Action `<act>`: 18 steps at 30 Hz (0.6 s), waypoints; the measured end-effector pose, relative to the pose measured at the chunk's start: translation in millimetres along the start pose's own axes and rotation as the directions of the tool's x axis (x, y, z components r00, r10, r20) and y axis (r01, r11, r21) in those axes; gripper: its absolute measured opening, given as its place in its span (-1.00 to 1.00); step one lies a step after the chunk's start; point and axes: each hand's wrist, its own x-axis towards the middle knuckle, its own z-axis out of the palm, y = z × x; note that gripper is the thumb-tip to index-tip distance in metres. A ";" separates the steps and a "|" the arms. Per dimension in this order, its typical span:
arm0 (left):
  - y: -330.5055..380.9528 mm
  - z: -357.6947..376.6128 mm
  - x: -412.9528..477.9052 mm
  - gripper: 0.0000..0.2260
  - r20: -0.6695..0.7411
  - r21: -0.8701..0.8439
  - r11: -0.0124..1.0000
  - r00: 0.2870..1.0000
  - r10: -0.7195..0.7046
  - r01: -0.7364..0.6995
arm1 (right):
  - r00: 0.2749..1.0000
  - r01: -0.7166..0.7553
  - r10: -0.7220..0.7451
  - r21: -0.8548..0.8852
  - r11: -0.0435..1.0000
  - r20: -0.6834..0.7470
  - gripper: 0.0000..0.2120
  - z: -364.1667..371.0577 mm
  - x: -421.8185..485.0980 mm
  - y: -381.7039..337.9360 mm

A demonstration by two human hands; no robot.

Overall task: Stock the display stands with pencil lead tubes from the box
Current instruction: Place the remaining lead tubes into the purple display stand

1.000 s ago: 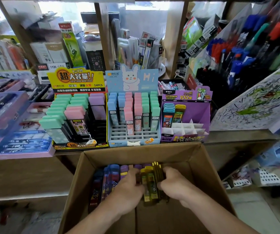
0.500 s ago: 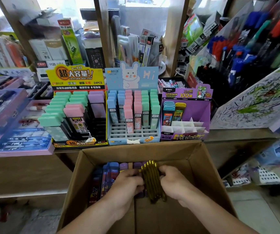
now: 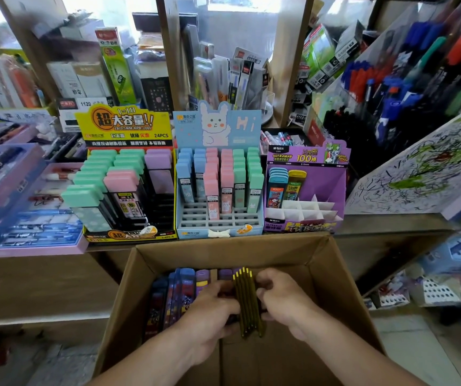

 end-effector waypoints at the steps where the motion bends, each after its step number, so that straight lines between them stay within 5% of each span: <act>1: -0.2 -0.2 1.1 -0.65 0.003 -0.003 1.000 1.000 -0.003 0.003 | 1.000 -0.006 0.006 0.014 1.000 0.002 -0.76 -0.4 -0.4 -0.5; 18: -0.7 3.9 10.9 -0.73 -0.041 -0.077 0.996 0.998 -0.046 0.043 | 0.972 -0.228 0.214 0.193 0.954 0.093 -0.89 -1.6 12.9 -3.6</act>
